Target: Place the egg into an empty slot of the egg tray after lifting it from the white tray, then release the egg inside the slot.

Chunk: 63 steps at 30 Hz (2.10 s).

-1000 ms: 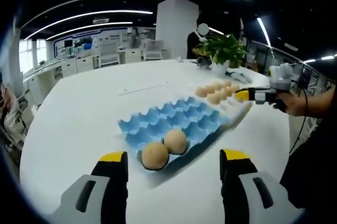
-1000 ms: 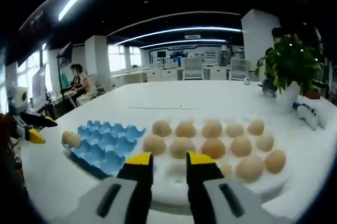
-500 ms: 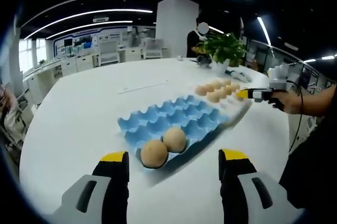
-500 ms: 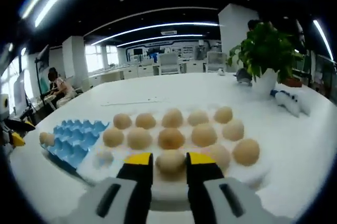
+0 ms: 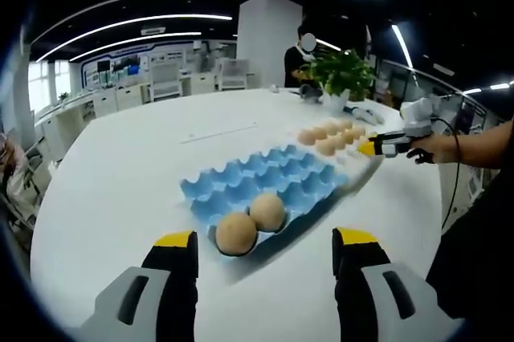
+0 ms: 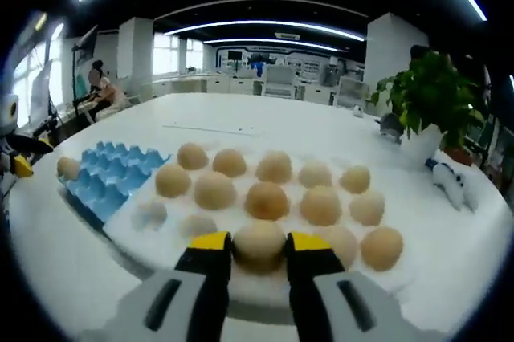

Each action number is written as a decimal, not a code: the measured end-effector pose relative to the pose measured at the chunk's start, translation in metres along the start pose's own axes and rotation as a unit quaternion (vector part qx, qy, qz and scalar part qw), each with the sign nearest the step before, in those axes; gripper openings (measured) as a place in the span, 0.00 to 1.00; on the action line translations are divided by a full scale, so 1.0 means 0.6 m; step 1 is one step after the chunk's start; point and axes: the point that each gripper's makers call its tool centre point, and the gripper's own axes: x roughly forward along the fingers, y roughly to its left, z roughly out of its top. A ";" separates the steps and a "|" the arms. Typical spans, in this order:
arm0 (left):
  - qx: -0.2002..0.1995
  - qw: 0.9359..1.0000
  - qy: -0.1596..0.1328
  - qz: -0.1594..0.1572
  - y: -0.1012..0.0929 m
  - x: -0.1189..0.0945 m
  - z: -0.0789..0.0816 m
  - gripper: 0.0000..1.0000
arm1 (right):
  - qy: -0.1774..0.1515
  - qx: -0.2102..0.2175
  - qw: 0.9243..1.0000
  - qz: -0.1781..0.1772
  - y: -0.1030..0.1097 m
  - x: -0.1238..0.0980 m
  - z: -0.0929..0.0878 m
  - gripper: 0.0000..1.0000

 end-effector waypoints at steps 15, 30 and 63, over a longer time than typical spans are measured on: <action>-0.004 1.000 -0.003 0.008 0.005 -0.006 0.001 0.67 | -0.043 0.053 0.997 -0.020 -0.012 -0.023 0.021 0.26; -0.016 1.000 0.008 -0.003 -0.001 -0.001 -0.001 0.68 | -0.080 0.090 0.993 -0.008 0.003 -0.048 0.061 0.26; -0.019 1.000 0.003 -0.008 -0.005 -0.001 0.001 0.76 | -0.115 0.054 0.979 0.158 0.221 -0.042 0.129 0.26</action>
